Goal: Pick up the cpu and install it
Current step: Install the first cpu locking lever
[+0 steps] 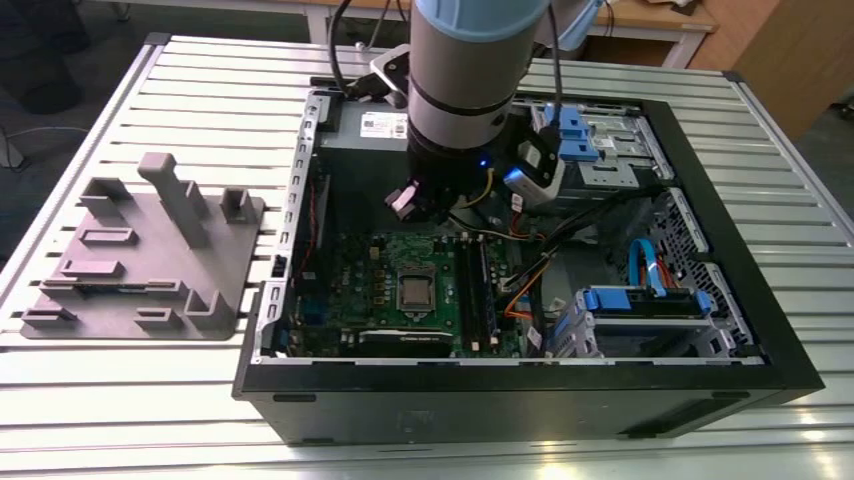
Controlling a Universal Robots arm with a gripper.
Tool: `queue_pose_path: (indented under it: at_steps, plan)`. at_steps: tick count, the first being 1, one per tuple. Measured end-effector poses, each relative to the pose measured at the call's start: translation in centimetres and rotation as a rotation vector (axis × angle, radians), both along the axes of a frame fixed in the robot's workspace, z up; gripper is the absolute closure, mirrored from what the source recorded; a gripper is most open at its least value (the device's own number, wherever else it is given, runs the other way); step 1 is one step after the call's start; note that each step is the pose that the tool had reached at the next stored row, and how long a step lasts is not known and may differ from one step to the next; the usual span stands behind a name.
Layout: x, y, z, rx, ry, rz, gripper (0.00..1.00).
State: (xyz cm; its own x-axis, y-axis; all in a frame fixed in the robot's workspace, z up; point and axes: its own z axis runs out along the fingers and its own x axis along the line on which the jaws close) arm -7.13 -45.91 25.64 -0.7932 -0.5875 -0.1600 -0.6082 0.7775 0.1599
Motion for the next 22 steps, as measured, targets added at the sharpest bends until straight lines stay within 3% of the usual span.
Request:
queue_pose_path:
  at_steps: [9,13,18,22]
  plan:
    - [-0.74,0.02,-0.12,0.0037,0.0001,-0.064,0.89]
    - [-0.88,0.02,-0.24,0.0146,0.0002,-0.080,0.89]
    - [-0.90,0.02,-0.51,0.0198,0.0007,-0.101,0.89]
    - [-0.92,0.04,-0.54,0.0470,0.0017,-0.113,0.89]
